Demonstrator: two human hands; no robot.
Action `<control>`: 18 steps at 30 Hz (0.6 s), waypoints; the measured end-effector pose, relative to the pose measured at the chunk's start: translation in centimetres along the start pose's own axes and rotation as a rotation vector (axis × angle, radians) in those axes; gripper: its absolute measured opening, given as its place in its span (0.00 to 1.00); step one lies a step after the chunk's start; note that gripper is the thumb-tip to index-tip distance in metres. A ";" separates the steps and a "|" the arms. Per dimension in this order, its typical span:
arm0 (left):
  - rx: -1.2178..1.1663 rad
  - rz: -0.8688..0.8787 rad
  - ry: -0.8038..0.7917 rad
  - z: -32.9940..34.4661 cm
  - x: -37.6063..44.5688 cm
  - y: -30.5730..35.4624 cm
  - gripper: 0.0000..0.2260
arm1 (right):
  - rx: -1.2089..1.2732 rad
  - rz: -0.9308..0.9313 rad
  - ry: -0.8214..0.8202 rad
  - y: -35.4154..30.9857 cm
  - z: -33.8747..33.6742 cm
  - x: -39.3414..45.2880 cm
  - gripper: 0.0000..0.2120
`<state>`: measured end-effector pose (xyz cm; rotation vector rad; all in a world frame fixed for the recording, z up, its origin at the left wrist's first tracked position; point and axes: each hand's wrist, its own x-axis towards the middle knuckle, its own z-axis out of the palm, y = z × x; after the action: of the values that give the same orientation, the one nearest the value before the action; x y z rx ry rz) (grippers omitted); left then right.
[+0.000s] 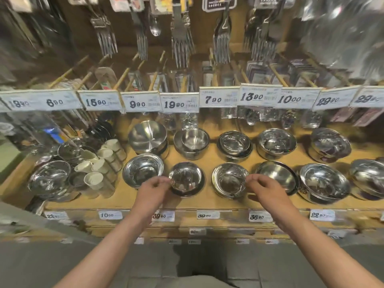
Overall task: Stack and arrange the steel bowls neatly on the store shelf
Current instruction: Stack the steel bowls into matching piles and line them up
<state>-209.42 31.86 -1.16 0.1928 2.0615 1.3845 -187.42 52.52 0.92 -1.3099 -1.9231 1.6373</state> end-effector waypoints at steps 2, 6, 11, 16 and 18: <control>-0.003 0.031 0.072 -1.4 0.3 -0.2 0.07 | 0.011 0.009 -0.002 0.0 0.3 0.0 0.06; -0.025 0.034 0.259 -5.4 1.7 -1.1 0.04 | 0.029 0.023 0.009 0.4 0.2 -0.1 0.06; -0.002 -0.072 0.415 -7.4 3.6 -2.4 0.17 | 0.032 0.035 0.018 0.7 0.8 0.4 0.07; -0.145 -0.124 0.374 -7.3 5.0 -3.2 0.12 | -0.011 0.037 -0.011 1.2 1.8 1.1 0.08; -0.154 -0.131 0.345 -7.3 5.7 -3.4 0.12 | -0.023 0.040 -0.024 1.4 2.1 1.5 0.08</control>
<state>-217.42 27.27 -4.79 -0.2599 2.1802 1.5721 -189.10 52.25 -1.43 -1.3512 -1.9470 1.6620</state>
